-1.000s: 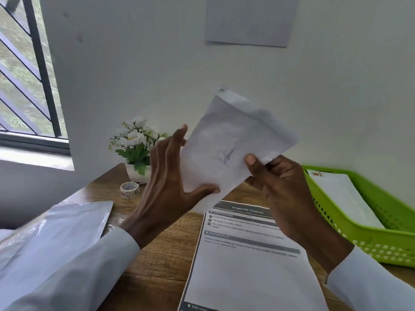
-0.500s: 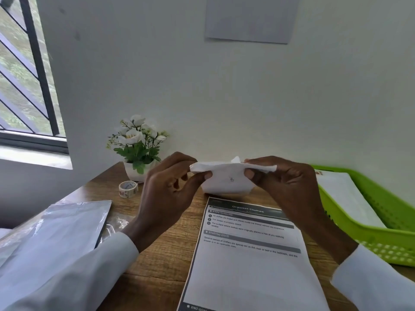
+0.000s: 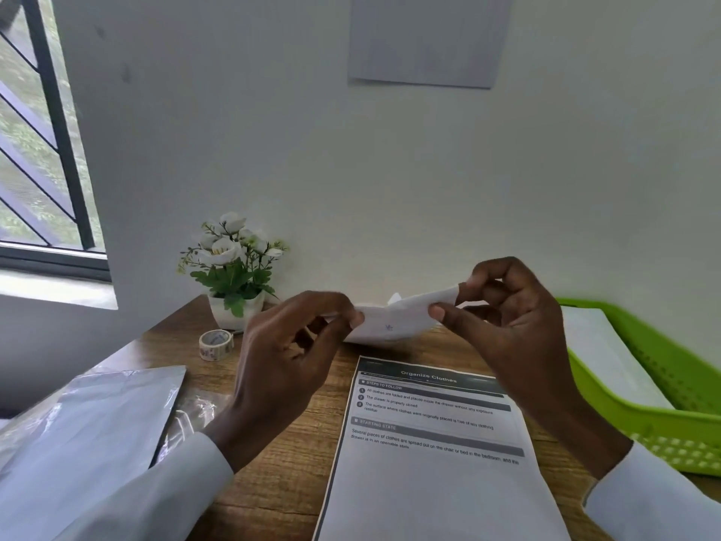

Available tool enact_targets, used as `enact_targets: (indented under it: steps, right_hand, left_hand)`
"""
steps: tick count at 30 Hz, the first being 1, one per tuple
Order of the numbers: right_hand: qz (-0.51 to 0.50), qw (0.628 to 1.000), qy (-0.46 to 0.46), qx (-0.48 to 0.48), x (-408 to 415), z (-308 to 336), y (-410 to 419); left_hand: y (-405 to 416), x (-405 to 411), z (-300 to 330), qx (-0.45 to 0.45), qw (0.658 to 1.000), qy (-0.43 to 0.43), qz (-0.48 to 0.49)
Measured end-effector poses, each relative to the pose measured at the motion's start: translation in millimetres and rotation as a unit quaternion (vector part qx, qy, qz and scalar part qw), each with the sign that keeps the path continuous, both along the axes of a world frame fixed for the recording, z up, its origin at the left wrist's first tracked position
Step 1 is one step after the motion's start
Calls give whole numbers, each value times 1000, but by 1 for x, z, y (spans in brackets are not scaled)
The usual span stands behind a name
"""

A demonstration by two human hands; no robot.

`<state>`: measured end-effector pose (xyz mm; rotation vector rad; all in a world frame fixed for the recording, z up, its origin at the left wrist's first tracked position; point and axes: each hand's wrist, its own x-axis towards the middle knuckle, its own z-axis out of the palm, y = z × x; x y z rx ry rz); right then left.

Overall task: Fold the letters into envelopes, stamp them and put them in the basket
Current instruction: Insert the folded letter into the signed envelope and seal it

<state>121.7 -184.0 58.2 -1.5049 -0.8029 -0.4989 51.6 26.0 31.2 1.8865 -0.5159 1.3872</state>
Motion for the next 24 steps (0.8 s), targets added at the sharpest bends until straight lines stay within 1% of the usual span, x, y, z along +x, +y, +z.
enact_targets:
  steps: [3, 5, 6, 8, 11, 14, 19, 24]
  right_hand:
    - [-53, 991, -118, -16, -1, -3, 0]
    - [-82, 972, -213, -53, -1, -4, -1]
    - [-84, 963, -245, -68, -1, -5, -1]
    - [-76, 954, -273, -94, 1, -6, -1]
    - [-90, 950, -272, -123, 2, -7, 0]
    - [-99, 956, -247, -126, 2, -7, 0]
    - [-71, 975, -186, -103, 2, -5, 1]
    - [-56, 983, -116, -131, 7, -5, 0]
  left_hand:
    - [1, 1, 1, 17, 1000, -1, 11]
    - [1, 1, 1, 12, 1000, 1, 12]
    - [1, 1, 1, 11, 1000, 3, 13]
    - [1, 1, 0, 14, 1000, 7, 17]
    - [1, 0, -1, 18, 999, 5, 33]
    - [-1, 1, -1, 23, 998, 10, 57]
    - [0, -1, -3, 44, 996, 33, 76]
    - [1, -2, -2, 42, 990, 38, 128]
